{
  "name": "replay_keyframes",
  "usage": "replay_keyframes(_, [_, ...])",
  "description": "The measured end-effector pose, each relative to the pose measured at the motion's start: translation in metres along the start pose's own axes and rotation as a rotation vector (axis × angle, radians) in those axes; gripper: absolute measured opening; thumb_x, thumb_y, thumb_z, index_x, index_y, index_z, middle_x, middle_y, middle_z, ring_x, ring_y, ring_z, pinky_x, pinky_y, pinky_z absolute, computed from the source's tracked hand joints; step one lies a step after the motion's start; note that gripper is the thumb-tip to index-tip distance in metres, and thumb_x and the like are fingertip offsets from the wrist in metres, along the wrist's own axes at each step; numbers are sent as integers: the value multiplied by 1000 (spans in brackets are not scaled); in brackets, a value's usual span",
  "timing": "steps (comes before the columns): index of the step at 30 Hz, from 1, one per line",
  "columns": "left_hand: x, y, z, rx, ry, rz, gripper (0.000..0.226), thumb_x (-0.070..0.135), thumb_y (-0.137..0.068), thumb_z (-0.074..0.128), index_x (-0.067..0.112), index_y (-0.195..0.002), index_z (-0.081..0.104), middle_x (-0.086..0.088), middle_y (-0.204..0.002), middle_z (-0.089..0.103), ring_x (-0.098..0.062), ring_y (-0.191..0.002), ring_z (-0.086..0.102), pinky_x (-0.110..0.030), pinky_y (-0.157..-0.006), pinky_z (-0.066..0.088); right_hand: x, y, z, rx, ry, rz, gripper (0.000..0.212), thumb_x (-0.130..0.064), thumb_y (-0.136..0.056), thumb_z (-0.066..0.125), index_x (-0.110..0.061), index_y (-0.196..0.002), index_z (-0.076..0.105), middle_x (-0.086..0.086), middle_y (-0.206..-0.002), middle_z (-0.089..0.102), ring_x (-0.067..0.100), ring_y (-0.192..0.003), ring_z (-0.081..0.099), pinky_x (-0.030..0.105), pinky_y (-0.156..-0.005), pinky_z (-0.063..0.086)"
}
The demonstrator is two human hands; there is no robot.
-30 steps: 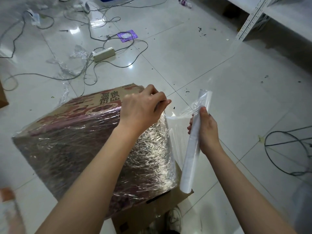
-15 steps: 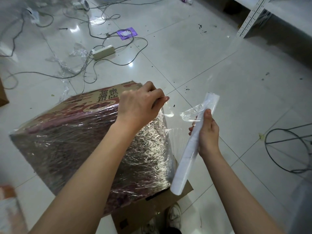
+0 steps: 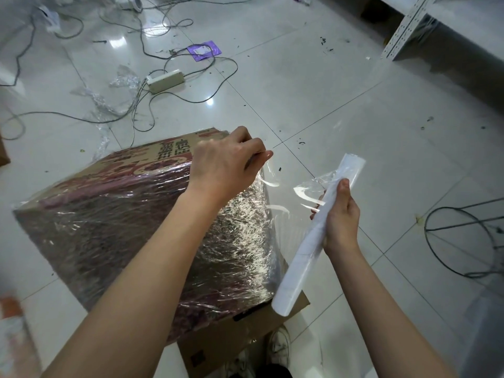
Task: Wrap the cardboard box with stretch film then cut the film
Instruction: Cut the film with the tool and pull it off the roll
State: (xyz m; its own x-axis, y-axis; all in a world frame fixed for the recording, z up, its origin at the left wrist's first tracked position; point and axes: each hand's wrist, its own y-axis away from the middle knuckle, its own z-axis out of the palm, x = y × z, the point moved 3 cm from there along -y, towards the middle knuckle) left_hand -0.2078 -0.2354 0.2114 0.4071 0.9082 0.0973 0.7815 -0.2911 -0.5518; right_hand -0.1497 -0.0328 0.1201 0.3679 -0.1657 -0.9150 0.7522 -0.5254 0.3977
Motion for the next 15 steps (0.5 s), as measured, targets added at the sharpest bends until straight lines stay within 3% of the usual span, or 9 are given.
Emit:
replay_keyframes(7, [-1,-1,1,-5,-5,0,31,46,-87,52,25,-72,71,7,-69,62,-23,-44,55,-18,-50,23,-2,3,-6,41,-12,-1,53,-54,-94,41,-9,-115,58,12,-97,66,20,-74,64,27,-61,50])
replay_keyframes(15, [-2,0,3,-29,29,-4,32,46,-89,52,24,-75,71,5,-72,63,-24,-48,58,-19,-49,28,0,4,-15,124,-28,58,49,-51,-95,39,-7,-108,57,5,-88,63,17,-78,61,18,-52,47])
